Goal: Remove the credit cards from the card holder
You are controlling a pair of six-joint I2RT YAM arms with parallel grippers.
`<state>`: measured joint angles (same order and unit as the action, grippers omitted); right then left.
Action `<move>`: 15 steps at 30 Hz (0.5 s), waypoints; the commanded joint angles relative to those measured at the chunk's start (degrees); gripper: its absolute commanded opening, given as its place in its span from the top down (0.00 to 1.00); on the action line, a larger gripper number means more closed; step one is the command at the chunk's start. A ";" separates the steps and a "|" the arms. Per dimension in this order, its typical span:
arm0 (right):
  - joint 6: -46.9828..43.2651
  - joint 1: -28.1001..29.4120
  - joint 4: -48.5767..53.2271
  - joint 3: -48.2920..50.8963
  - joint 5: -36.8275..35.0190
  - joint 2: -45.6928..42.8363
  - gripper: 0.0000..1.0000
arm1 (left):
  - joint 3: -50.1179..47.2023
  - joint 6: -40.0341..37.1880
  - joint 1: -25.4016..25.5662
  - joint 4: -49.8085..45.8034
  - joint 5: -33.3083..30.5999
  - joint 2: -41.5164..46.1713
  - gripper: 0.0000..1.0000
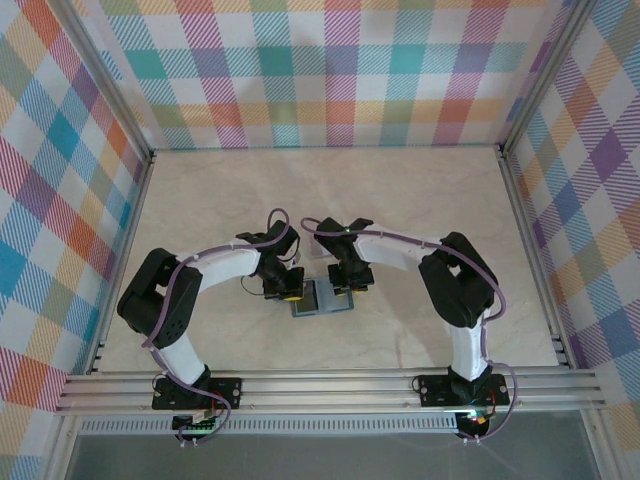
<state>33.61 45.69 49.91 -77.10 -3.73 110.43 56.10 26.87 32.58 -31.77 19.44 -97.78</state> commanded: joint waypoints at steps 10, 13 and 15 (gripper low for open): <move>0.89 -0.25 2.21 -2.71 5.25 -7.36 0.62 | 0.00 -0.95 0.14 -3.75 -2.70 -0.07 1.00; 1.65 -0.26 0.35 -2.77 8.20 -8.17 0.64 | 0.02 -0.95 0.13 -3.77 -2.65 -0.02 1.00; 2.49 -0.25 -1.81 -2.25 10.71 -8.69 0.65 | -0.09 -1.00 0.19 -3.70 -2.67 0.00 1.00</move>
<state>34.30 45.69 50.37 -78.65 2.39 103.90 56.10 26.48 32.58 -31.81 19.40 -97.78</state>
